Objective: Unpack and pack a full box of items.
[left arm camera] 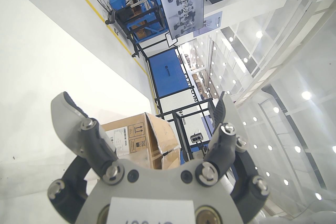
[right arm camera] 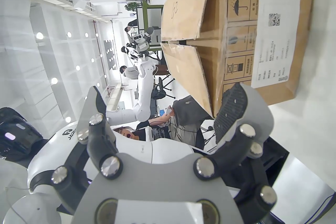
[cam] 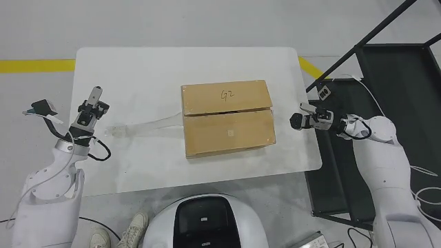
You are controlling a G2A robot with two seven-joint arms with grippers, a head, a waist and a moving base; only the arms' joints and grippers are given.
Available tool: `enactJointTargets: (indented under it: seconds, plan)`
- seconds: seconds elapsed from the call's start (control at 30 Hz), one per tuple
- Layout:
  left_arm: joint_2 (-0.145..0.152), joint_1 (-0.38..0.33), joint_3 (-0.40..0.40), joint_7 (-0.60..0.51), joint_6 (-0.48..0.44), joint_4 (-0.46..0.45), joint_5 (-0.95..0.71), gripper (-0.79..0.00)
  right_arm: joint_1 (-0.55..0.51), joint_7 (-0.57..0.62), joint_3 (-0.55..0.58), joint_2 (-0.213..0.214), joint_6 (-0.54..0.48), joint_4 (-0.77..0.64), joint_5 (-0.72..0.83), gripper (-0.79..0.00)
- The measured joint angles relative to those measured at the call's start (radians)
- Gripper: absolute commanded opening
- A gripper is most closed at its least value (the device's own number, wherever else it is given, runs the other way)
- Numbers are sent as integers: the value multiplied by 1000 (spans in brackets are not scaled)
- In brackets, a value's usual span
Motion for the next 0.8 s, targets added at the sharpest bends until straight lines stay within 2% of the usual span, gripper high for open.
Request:
enactJointTargets:
  seconds: [0.13,0.3,0.53,0.8]
  plan:
    - [0,0,0,0,0,0,0,0,0,-27,-17,-3,6,-21,-13,0]
    - [0,0,0,0,0,0,0,0,25,-41,-77,-11,-42,-59,-29,0]
    - [0,0,0,0,0,0,0,0,54,-44,-140,-12,-45,-56,10,0]
    - [0,0,0,0,0,0,0,0,83,-101,-196,-5,-101,-17,1,0]
